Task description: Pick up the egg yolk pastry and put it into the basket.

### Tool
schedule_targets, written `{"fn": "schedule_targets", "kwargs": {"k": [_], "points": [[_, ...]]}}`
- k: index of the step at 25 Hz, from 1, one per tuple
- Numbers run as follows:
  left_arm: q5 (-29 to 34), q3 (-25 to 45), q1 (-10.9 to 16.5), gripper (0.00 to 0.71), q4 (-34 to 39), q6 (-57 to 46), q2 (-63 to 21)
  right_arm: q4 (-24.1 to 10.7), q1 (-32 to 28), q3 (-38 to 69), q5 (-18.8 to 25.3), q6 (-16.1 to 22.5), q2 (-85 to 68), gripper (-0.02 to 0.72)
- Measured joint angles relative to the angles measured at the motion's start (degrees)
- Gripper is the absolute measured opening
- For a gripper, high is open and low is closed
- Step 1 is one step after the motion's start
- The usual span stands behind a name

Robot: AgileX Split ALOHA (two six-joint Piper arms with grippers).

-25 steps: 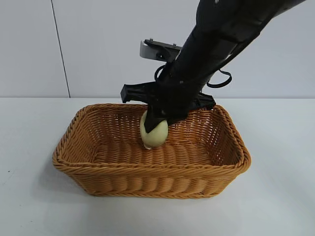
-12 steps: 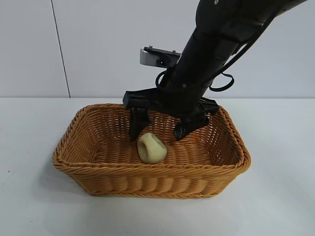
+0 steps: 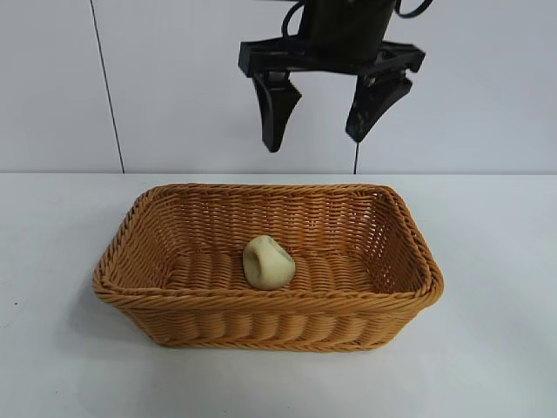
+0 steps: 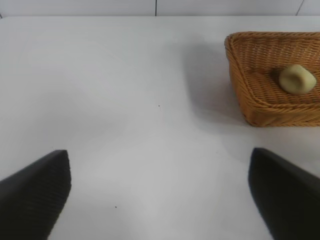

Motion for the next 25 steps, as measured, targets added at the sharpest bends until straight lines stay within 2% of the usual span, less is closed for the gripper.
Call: {"fn": "schedule_targets", "kwargs": {"k": [8,16,21,25], "points": [[0.0,0.0,0.0,0.692,0.0,0.0,0.0,0.01,-11.68,0.0,0.04,-0.18,0.0,0.654],[0.0,0.0,0.0,0.692,0.0,0.0,0.0,-0.11,-22.99,0.0,0.04,-2.17,0.0,0.653],[0.0,0.0,0.0,0.692,0.0,0.0,0.0,0.87,-25.38,0.0,0.04,-3.73,0.0,0.653],[0.0,0.0,0.0,0.692,0.0,0.0,0.0,4.21,-25.32,0.58,0.04,-4.21,-0.26,0.653]]}}
